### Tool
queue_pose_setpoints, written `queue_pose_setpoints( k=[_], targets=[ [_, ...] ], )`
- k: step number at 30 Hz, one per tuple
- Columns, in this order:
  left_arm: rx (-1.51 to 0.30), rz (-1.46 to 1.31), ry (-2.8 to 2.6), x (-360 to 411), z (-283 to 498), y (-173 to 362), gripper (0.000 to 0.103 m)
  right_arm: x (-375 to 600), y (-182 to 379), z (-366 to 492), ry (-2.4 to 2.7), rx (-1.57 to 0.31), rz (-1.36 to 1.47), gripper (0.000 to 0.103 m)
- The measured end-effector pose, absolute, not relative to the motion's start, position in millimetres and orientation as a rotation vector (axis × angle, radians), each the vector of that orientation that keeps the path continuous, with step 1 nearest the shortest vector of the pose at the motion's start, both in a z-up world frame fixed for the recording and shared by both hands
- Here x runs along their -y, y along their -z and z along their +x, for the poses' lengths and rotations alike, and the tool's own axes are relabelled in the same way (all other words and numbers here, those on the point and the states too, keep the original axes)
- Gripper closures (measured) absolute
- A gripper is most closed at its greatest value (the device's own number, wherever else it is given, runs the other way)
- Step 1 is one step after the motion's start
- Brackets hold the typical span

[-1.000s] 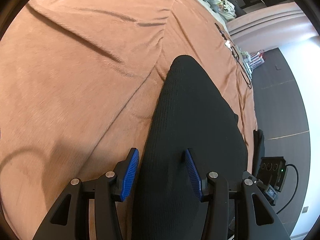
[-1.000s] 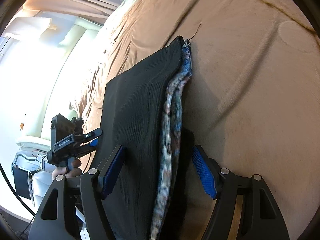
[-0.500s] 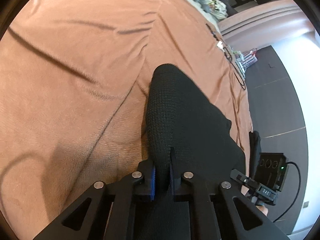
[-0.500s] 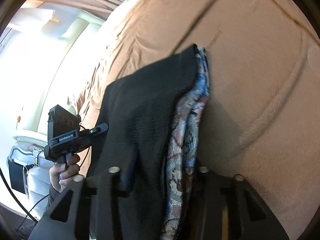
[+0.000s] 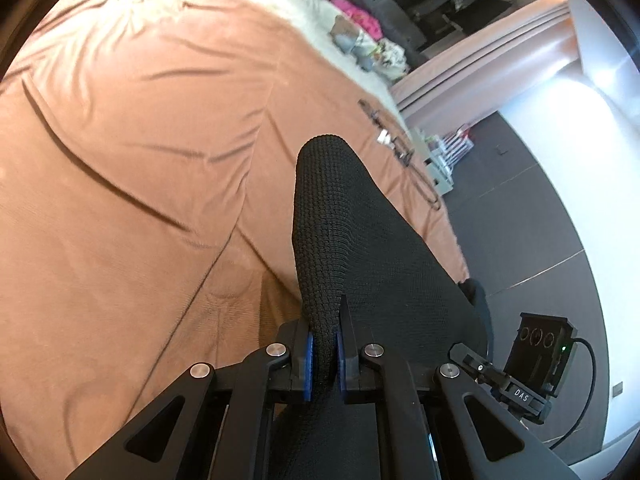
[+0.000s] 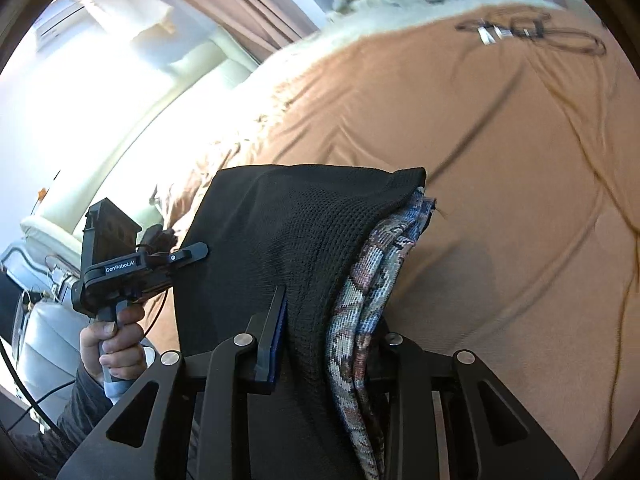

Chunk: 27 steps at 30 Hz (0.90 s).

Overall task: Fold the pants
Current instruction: 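Lift the folded shorts with both grippers off the duvet, then carry the folded shorts with both grippers toward the headboard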

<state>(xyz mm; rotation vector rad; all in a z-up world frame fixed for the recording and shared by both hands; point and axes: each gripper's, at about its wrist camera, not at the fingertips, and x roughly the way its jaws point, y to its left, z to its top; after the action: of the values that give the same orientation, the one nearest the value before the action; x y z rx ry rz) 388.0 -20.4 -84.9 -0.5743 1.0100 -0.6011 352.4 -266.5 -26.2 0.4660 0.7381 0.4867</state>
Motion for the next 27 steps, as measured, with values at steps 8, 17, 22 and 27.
queue_pose_setpoints(
  k=[8,17,22,27],
  targets=[
    [-0.872,-0.58,0.604,-15,358,28,0.094,235,-6,297,-0.519,-0.608,0.374,0.079],
    [-0.747,-0.533,0.565,-63,322,-41,0.095,212,-20,241,-0.586,-0.507,0.347,0.079],
    [-0.686,-0.509,0.527,-96,305,-77,0.095,194,-24,228,-0.638,-0.464,0.349,0.079],
    [-0.637,-0.497,0.486,-137,291,-104,0.095,177,-22,228,-0.685,-0.435,0.338,0.08]
  ],
)
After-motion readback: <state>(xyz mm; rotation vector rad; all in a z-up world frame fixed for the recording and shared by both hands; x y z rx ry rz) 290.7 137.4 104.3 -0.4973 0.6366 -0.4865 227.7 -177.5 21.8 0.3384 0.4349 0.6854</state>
